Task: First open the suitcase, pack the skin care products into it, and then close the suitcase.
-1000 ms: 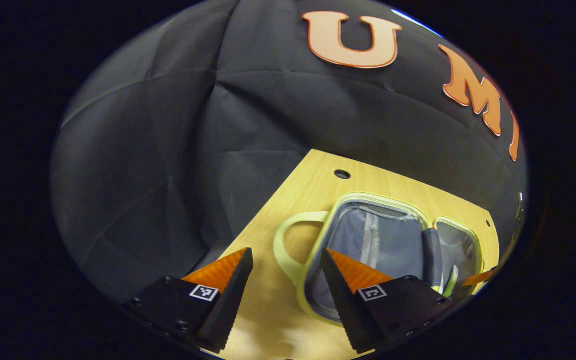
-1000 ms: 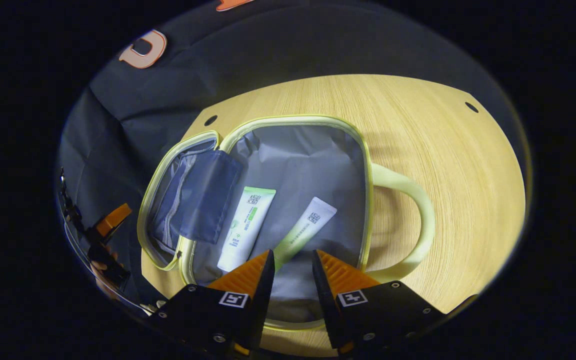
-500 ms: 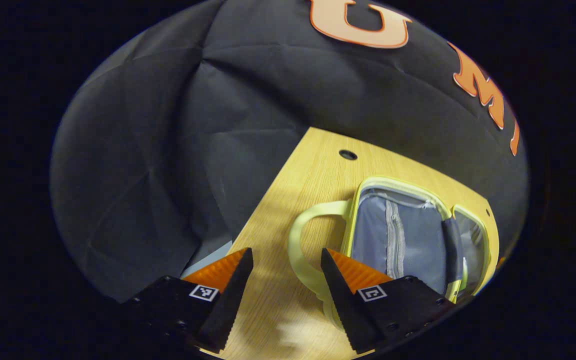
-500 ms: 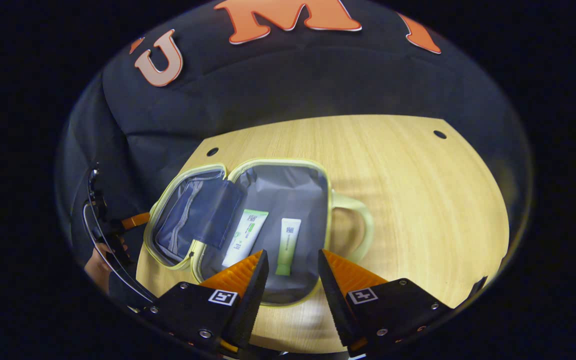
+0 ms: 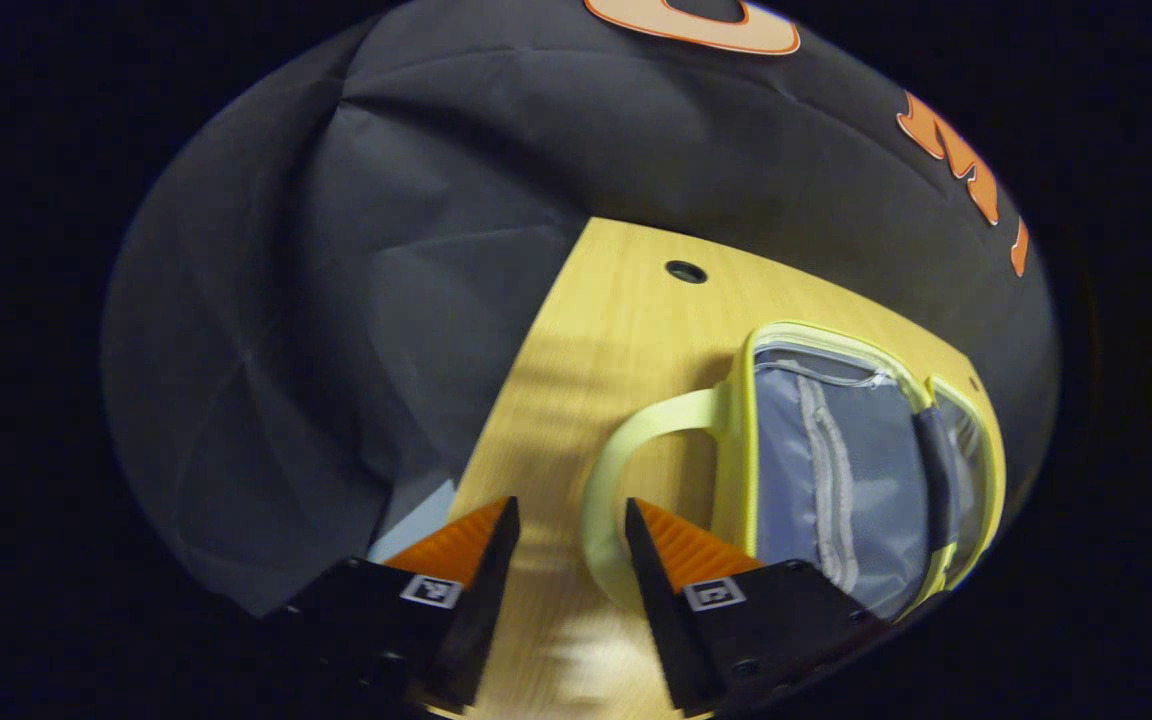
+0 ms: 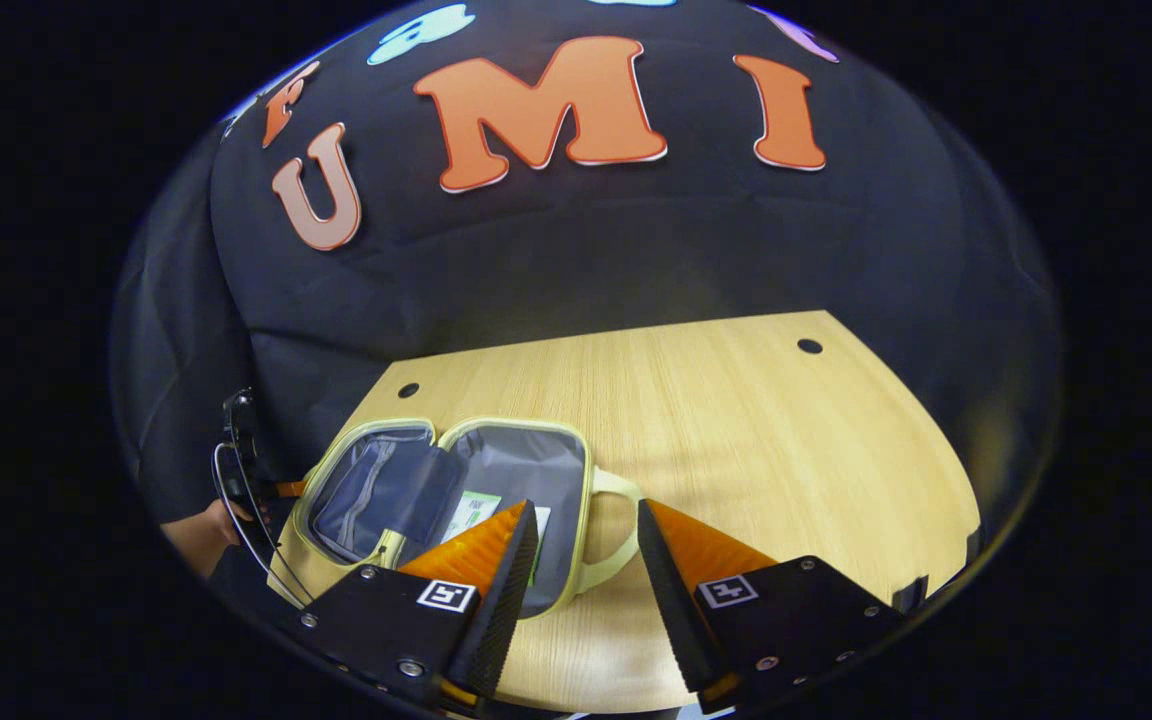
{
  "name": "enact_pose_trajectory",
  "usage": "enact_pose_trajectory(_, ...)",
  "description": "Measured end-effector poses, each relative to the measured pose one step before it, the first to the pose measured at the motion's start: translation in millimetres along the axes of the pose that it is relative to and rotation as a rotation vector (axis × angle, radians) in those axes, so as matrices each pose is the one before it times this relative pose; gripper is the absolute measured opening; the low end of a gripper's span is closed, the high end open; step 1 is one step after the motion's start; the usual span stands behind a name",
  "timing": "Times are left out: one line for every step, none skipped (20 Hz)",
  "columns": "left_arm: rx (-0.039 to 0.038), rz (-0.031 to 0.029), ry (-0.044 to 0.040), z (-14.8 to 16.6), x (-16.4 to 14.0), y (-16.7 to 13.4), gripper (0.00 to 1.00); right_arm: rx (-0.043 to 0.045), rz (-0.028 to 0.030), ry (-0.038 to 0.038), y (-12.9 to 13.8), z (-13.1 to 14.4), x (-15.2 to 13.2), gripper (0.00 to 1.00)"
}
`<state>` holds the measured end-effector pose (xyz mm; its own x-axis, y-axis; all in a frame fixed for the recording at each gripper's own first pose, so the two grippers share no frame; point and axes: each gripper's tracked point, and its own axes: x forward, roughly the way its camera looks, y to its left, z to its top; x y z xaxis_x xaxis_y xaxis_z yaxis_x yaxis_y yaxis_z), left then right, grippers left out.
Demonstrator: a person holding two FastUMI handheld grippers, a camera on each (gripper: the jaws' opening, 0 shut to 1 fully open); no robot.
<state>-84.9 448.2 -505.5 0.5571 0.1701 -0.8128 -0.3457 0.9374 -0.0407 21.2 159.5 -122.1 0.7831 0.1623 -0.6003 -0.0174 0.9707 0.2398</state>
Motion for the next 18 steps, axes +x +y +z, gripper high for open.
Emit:
enact_pose_trajectory(0.00172, -0.00022, 0.00700, -1.38, 1.88, -3.67, 0.49, -0.00581, -0.00704, -0.02727, -4.88, 7.63, -4.48, 0.67)
enact_pose_trajectory(0.01343, 0.01081, 0.00452, 1.18, 0.48, -1.34, 0.38, -0.00933, -0.01044, -0.03296, -4.27, 8.07, -4.11, 0.66)
enact_pose_trajectory(0.01945, 0.00989, -0.00143, 0.33, -0.77, 0.64, 0.27, -0.01013, -0.01719, -0.03111, -7.74, 8.37, -3.51, 0.67)
enact_pose_trajectory(0.00052, 0.01829, -0.02571, 8.53, -2.83, 0.92, 0.27, -0.01027, -0.01617, -0.03084, -7.77, 8.76, -4.26, 0.68)
enact_pose_trajectory(0.00268, 0.00130, -0.02208, 8.27, -11.45, -4.81, 0.17, -0.01595, -0.02045, -0.02955, -9.83, 7.64, -2.66, 0.68)
enact_pose_trajectory(0.00582, 0.00393, -0.01708, 7.04, -8.39, 1.40, 0.17, -0.01467, -0.01936, -0.02400, -10.52, 6.83, -3.64, 0.68)
enact_pose_trajectory(-0.00023, 0.02055, -0.02219, 7.49, -8.39, 1.28, 0.16, -0.01613, -0.01899, -0.02326, -10.66, 6.57, -4.07, 0.70)
enact_pose_trajectory(-0.00056, 0.01660, -0.03244, 10.06, -13.80, -2.77, 0.11, -0.02256, -0.01943, -0.02046, -10.90, 6.36, -2.51, 0.71)
enact_pose_trajectory(0.00777, 0.00430, -0.02015, 6.83, -8.79, -2.10, 0.07, -0.03569, -0.02508, -0.02433, -12.34, 5.27, -1.84, 0.74)
enact_pose_trajectory(0.01887, 0.00057, -0.02181, 7.51, -10.70, -4.76, 0.06, -0.03348, -0.01773, -0.02492, -11.14, 5.82, -2.09, 0.75)
enact_pose_trajectory(0.02613, 0.00791, -0.02110, 8.78, -10.47, -3.55, 0.06, -0.03282, -0.01567, -0.02209, -6.84, 6.58, -1.98, 0.77)
enact_pose_trajectory(0.01990, 0.00711, -0.03246, 9.87, -11.90, -3.65, 0.06, -0.03052, -0.00967, -0.02315, -5.51, 3.80, -2.04, 0.78)
enact_pose_trajectory(0.00530, -0.00193, -0.02891, 12.93, -12.92, -5.65, 0.06, -0.02690, -0.00292, -0.02102, -5.15, 4.35, -1.15, 0.80)
enact_pose_trajectory(0.00692, 0.00310, -0.03130, 14.46, -11.92, -4.45, 0.06, -0.01632, 0.00845, -0.01252, -2.29, 2.81, -1.10, 0.81)
enact_pose_trajectory(0.00108, -0.00883, -0.02635, 13.23, -13.55, -6.53, 0.06, -0.00718, 0.01023, -0.00558, 0.24, 0.10, -0.85, 0.82)
enact_pose_trajectory(-0.00536, -0.00588, -0.03083, 12.74, -15.29, -7.04, 0.06, 0.00136, 0.01225, -0.00163, -0.15, -0.63, -0.03, 0.82)
enact_pose_trajectory(-0.00487, -0.01488, -0.03121, 15.49, -11.90, -11.14, 0.06, 0.00483, 0.01419, -0.00110, -0.78, -1.60, 0.77, 0.83)
enact_pose_trajectory(0.00035, -0.00750, -0.02776, 11.40, -8.91, -13.02, 0.06, 0.00597, 0.01059, -0.00033, -0.54, -1.33, 0.18, 0.84)
